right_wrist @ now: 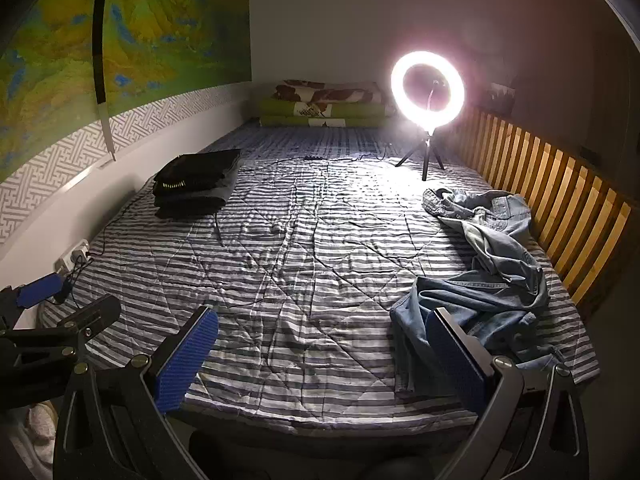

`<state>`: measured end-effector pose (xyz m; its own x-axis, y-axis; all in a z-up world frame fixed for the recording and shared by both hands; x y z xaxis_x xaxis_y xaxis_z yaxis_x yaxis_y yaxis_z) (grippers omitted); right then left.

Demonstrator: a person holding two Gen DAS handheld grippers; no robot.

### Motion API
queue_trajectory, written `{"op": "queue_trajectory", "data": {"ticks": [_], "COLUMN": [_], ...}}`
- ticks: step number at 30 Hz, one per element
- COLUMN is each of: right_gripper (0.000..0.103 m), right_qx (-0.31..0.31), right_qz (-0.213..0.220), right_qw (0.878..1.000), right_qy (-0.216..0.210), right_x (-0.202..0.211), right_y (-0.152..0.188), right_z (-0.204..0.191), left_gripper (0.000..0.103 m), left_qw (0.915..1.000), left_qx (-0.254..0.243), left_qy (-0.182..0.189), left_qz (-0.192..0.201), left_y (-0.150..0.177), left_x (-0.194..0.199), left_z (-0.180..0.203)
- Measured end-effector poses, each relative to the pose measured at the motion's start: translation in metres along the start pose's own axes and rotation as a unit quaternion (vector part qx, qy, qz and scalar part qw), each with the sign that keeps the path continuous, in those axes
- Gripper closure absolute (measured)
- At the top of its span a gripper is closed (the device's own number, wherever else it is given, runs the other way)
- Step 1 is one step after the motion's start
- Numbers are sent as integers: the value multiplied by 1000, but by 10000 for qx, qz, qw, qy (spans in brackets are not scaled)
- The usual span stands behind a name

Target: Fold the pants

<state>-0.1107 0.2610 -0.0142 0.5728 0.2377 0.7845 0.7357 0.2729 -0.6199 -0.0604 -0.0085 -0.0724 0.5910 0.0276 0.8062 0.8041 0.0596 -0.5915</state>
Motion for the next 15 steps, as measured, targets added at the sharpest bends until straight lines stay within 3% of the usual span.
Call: {"op": "queue_trajectory", "data": {"ticks": [15], "right_gripper": [1], "right_qx": [70], "right_qz": [33], "right_qw": [10000], "right_qy": [40], "right_x": [7], "right_y": [1], "right_z": [-3], "left_gripper": [0], "left_qw": [10000], "left_qx": [-21], "left_qy": [10], "left_qz": [10], "left_y": [-1], "left_x": [7], "left_z": [2]}}
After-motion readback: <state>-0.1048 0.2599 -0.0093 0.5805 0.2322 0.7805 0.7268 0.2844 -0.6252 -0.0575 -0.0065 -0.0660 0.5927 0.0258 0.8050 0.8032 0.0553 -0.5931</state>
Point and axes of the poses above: each gripper's, at about its wrist camera, not at the fingertips, and x roughly against the way its jaws point, z to its right, y to its underside, the point moved 4 cm from there along -x, roughly the way its jaws point, and after that the axes turned 14 degrees about -z, right-handed, at the moved point
